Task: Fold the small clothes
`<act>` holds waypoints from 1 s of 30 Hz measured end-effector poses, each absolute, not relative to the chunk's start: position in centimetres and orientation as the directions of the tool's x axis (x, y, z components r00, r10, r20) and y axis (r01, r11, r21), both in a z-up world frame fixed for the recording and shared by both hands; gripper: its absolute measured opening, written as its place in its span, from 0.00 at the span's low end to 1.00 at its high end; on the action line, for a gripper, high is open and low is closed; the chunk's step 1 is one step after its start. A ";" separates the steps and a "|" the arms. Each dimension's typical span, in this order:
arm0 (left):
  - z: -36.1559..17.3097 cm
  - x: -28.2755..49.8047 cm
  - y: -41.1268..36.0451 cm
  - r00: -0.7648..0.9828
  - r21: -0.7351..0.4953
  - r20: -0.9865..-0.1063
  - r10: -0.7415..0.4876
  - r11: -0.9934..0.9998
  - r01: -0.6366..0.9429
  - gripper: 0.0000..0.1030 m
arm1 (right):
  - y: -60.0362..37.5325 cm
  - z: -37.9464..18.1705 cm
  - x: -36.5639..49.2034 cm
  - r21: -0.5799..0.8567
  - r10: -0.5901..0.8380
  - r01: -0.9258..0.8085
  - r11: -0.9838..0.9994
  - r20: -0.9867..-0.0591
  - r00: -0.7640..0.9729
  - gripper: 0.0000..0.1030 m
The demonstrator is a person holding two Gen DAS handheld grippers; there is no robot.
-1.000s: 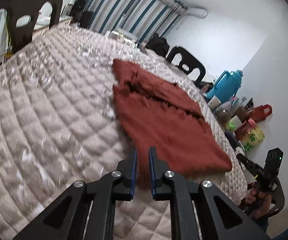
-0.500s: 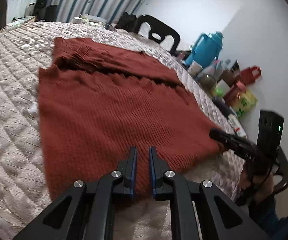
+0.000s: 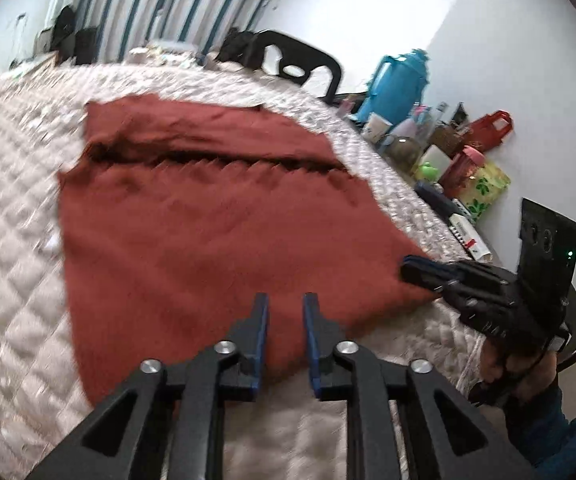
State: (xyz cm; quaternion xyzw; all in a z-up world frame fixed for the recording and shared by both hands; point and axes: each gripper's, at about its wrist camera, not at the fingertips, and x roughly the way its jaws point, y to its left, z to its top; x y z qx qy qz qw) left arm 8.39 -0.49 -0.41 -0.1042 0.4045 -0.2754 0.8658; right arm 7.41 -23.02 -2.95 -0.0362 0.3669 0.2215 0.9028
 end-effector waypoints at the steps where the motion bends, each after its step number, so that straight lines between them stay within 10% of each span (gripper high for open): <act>1: -0.4 8.4 -1.1 0.511 -0.403 -0.644 -0.569 0.820 0.406 0.24 | -22.5 -3.2 7.5 0.098 0.380 -0.438 0.893 -0.684 0.623 0.13; 30: -2.1 16.0 4.4 0.609 -0.351 -0.698 -0.376 0.921 0.167 0.38 | -27.5 -4.1 15.8 0.118 0.204 -0.175 0.977 -0.746 0.634 0.13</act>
